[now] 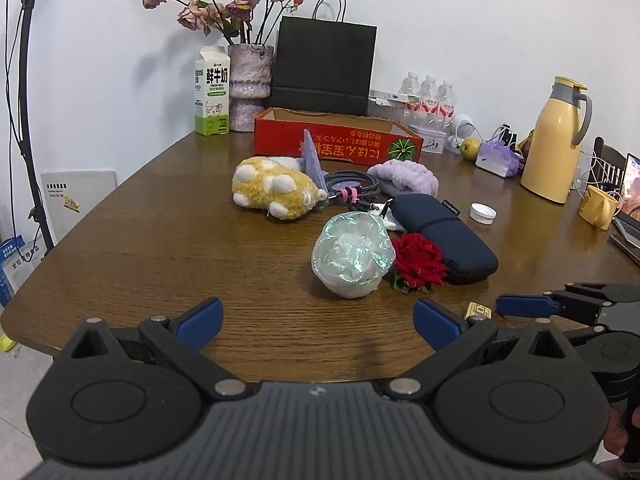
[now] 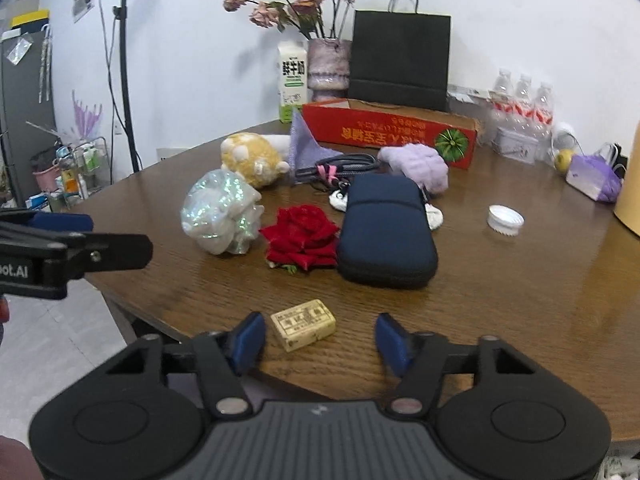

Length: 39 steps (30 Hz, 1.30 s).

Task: Organize objects
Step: 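Lower the right tool onto the small gold box and close it, then lower the left tool onto the iridescent plastic bag and close it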

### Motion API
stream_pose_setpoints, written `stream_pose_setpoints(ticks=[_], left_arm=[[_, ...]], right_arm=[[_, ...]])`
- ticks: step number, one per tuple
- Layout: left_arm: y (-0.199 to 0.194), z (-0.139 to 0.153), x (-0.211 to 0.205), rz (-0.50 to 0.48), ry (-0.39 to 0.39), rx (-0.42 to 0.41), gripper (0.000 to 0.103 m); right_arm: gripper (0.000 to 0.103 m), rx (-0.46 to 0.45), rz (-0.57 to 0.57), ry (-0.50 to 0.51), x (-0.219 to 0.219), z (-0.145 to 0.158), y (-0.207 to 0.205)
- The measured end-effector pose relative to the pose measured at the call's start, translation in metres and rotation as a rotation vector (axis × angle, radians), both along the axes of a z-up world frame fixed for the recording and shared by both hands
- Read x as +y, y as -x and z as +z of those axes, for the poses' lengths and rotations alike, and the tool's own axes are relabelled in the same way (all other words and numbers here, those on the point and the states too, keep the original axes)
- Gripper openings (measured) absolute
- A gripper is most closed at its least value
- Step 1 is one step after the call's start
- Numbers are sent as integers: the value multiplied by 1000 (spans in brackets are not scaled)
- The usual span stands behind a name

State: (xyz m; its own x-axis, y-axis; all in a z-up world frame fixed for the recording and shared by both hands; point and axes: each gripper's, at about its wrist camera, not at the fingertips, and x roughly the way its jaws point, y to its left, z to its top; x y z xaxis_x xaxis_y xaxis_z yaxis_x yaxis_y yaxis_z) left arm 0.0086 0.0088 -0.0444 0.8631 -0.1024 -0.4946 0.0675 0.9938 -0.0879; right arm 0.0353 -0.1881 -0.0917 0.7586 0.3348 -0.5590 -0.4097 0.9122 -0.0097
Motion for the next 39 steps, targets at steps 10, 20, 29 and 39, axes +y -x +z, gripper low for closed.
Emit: stream_pose_setpoints(ticks=[10, 20, 29, 39], left_arm=[[-13, -4, -4, 0, 5, 20, 103], [-36, -4, -11, 25, 17, 5, 103], [-62, -2, -17, 20, 27, -12, 103], [-80, -9, -22, 13, 59, 31, 77]], right_arm=[[33, -25, -18, -47, -14, 3, -6], [33, -67, -81, -52, -35, 11, -18], [33, -76, -114, -67, -45, 11, -31], [33, -82, -122, -73, -46, 12, -36]])
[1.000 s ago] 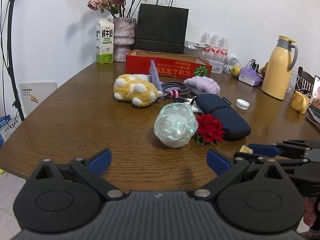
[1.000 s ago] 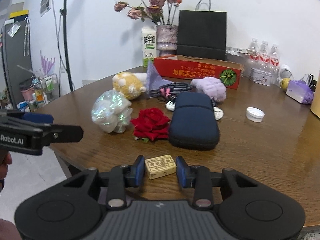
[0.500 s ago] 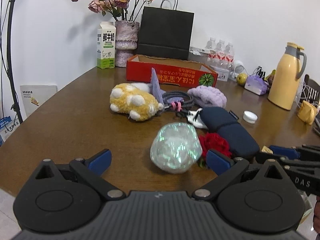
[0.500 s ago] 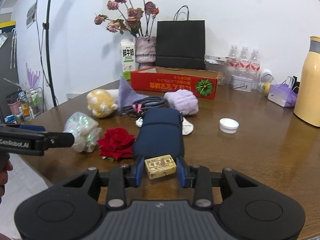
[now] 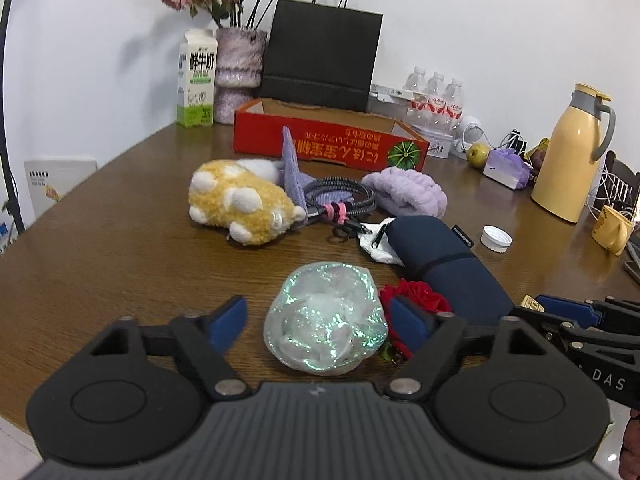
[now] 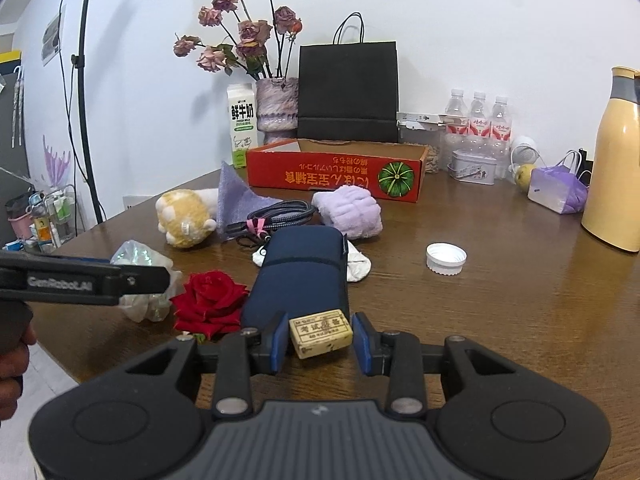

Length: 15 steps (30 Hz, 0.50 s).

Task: Organize objects
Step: 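Lower the left tool onto the iridescent plastic bag and close it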

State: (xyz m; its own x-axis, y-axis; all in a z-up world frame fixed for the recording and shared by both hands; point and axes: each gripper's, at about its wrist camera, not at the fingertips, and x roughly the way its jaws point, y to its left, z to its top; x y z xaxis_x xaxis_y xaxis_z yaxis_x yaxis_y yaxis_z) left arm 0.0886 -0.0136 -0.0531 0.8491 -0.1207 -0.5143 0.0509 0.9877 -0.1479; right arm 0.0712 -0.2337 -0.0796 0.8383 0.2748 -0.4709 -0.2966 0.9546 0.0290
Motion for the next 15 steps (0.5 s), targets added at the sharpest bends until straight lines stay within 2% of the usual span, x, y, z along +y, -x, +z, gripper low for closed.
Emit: stream_pose_setpoints(ticks=[1, 2, 3, 4, 6, 15], left_arm=[[-1, -1, 0, 11, 5, 3, 75], [-2, -3, 2, 19, 14, 2, 68], [-3, -4, 2, 22, 24, 3, 57], [-3, -5, 4, 23, 37, 8, 51], [-3, -6, 8, 22, 64, 4, 44], [6, -2, 9, 26, 19, -26, 41]], right_arm=[[33, 0, 0, 0, 0, 0, 0], [33, 0, 0, 0, 0, 0, 0], [33, -1, -1, 0, 0, 0, 0], [33, -2, -1, 0, 0, 1, 0], [33, -5, -2, 2, 0, 2, 0], [33, -19, -5, 7, 1, 5, 3]])
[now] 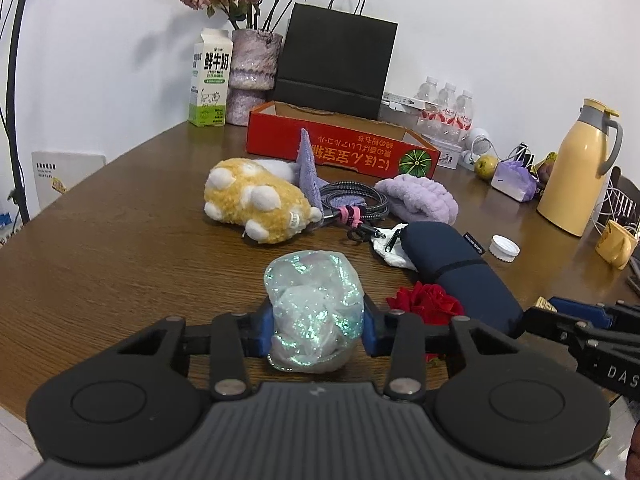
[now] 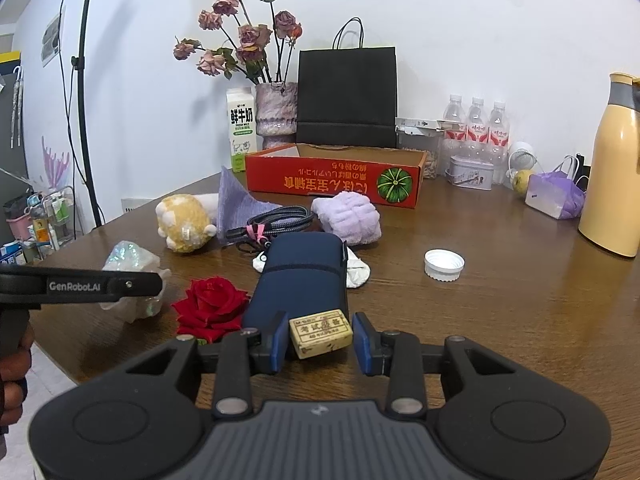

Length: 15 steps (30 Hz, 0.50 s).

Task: Organize objects
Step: 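Carry the plastic bag with the left tool while the right tool carries the gold box to the red box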

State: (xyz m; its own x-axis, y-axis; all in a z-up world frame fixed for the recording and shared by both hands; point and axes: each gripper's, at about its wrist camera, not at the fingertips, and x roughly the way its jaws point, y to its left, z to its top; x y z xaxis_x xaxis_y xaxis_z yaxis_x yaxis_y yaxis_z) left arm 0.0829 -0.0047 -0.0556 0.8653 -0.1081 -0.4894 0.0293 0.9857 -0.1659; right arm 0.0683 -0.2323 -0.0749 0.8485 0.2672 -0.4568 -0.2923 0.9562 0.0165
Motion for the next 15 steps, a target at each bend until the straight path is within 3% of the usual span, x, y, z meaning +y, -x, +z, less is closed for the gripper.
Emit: stream_pose_setpoints(ticks=[15], left_arm=[[5, 29, 0, -7, -40, -79, 42]], right_arm=[[33, -49, -17, -5, 3, 17, -5]])
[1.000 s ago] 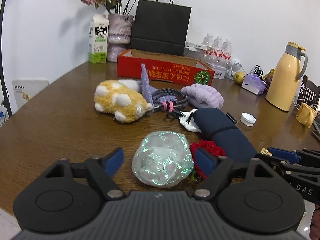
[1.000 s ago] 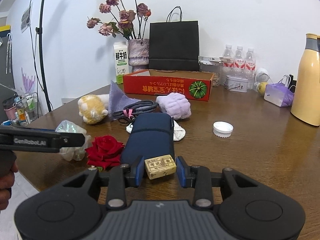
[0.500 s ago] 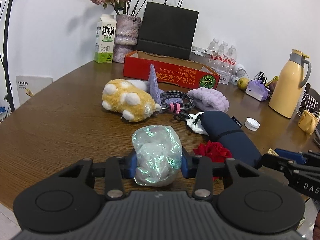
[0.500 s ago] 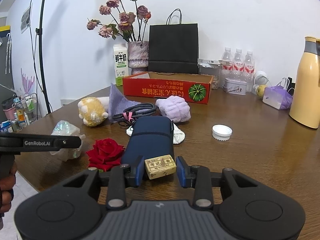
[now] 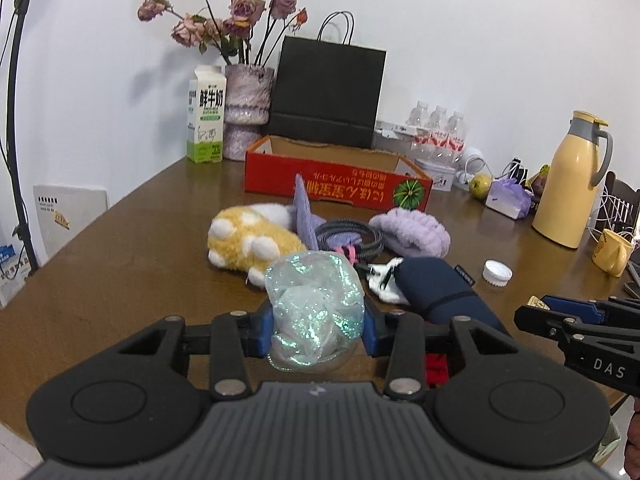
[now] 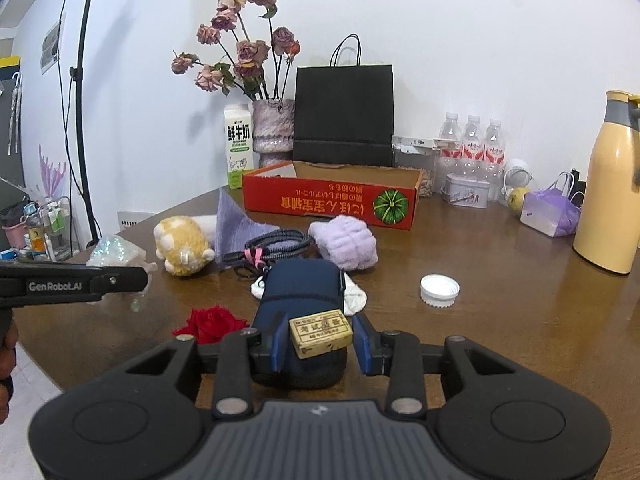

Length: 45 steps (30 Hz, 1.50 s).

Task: Organize objects
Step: 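Carry the plastic bag with the left tool while the right tool carries the gold box to the red box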

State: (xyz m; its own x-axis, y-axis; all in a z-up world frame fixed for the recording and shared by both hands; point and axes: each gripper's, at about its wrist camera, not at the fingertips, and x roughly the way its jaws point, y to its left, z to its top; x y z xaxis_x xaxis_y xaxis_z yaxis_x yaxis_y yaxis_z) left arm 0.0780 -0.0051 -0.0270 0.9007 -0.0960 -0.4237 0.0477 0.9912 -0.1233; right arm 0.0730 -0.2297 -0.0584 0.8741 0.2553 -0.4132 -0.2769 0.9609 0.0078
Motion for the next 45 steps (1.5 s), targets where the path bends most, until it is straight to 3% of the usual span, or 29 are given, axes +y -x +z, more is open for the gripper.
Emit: stream_pose_setpoints(ticks=[19, 45], left_arm=[[-51, 42, -5, -21, -6, -89, 43], [-158, 94, -24, 33, -11, -188, 43]], right_arm=[[33, -74, -36, -24, 6, 32, -51], [33, -176, -36, -2, 23, 80, -163]])
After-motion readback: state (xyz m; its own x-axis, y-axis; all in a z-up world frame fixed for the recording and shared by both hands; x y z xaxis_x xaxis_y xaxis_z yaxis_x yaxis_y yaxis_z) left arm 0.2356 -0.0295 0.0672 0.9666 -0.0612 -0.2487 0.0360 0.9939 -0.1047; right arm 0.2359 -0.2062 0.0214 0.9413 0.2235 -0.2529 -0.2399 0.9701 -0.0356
